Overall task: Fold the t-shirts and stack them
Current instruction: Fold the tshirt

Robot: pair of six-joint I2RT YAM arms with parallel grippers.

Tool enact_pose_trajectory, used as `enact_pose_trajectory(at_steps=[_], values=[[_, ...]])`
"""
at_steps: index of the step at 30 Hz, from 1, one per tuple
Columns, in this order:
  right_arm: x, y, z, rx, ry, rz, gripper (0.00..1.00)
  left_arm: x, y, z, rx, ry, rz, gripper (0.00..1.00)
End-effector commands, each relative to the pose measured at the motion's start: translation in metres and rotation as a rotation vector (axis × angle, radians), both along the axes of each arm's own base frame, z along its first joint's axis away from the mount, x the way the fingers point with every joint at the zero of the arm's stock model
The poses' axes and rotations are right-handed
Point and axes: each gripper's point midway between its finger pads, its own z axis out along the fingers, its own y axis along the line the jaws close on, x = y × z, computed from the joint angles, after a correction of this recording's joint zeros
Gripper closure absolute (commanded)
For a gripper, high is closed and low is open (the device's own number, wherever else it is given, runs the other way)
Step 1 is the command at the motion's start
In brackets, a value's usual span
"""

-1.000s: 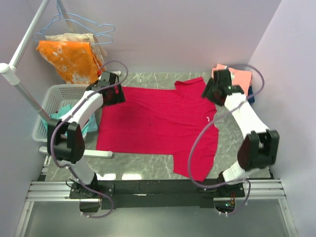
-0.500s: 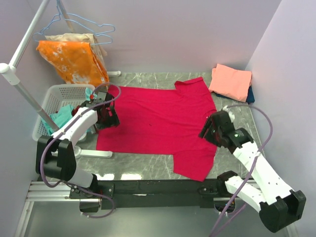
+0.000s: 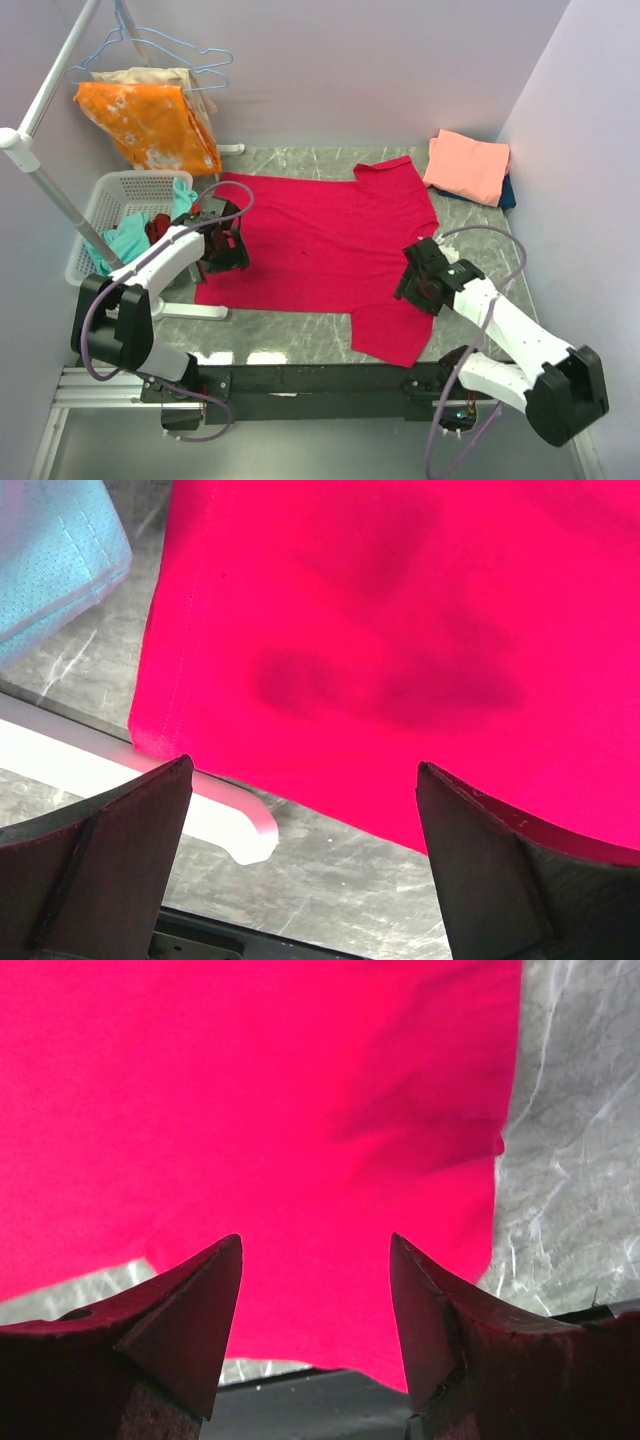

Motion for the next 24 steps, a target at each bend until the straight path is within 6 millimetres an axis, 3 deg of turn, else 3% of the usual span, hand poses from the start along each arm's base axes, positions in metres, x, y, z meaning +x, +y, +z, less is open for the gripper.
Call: enact_pose_trajectory(at_steps=[1,5,9,12,18,24], values=[[0.010,-0.002,-0.006,-0.028,-0.002,-0.067,0.33,-0.004,0.002,-0.005,0.015,0.012,0.020,0.01],[0.001,-0.006,-0.006,-0.011,-0.012,-0.082,0.33,-0.019,0.017,-0.007,0.071,0.031,0.064,0.01],[-0.001,0.008,-0.009,0.058,-0.010,-0.032,0.33,-0.024,0.023,-0.014,0.107,0.059,0.115,0.03],[0.005,0.022,-0.008,0.077,-0.017,0.033,0.35,-0.026,0.020,-0.022,0.095,0.086,0.134,0.06],[0.019,0.028,-0.005,0.047,-0.020,0.055,0.34,-0.031,0.008,-0.031,0.018,0.095,0.183,0.13],[0.021,0.038,-0.011,0.078,-0.007,0.078,0.34,-0.041,0.032,-0.019,0.118,0.046,0.310,0.20]])
